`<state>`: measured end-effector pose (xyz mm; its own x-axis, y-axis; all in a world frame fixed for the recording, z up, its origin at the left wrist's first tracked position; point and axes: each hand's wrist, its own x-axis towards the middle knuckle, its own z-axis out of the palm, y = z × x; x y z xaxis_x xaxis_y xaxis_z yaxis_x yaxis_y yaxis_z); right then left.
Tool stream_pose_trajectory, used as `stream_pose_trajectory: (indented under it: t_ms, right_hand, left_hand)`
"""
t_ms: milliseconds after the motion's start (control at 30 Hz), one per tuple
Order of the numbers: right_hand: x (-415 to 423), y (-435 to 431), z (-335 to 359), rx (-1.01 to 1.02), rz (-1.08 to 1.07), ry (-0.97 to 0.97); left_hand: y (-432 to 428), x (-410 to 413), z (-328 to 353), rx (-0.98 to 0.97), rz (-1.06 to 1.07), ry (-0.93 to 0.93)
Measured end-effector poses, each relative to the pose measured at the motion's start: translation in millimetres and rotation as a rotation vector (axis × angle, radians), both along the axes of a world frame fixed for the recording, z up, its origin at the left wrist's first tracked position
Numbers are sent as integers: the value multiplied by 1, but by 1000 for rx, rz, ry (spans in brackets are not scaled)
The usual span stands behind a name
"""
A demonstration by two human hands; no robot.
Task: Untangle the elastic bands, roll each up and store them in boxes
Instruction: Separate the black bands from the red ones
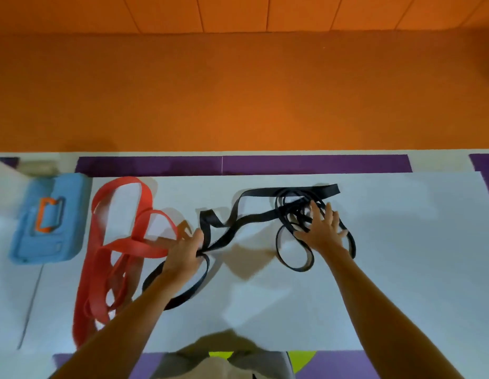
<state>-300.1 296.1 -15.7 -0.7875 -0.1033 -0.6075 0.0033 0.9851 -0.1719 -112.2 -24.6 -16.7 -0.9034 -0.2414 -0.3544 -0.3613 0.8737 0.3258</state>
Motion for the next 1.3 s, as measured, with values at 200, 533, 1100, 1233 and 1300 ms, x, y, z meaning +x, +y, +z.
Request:
stream_pose_trajectory:
  t_ms: [200,533,1100,1233,1300]
  right_hand:
    - [-52,7,-16,92,160,-117]
    - [-69,8,-23,271,449,347]
    - [-74,-4,-6,84,443,129]
    - [-10,-6,3,-102,278,58]
    - [25,-8,8,-174,173,55]
  left_hand:
    - [35,8,8,230,178,-2]
    - [74,4,8,265,346,-44]
    - [61,24,1,434,655,-98]
    - [59,30,9,399,357,-80]
    - [56,33,16,377,316,-38]
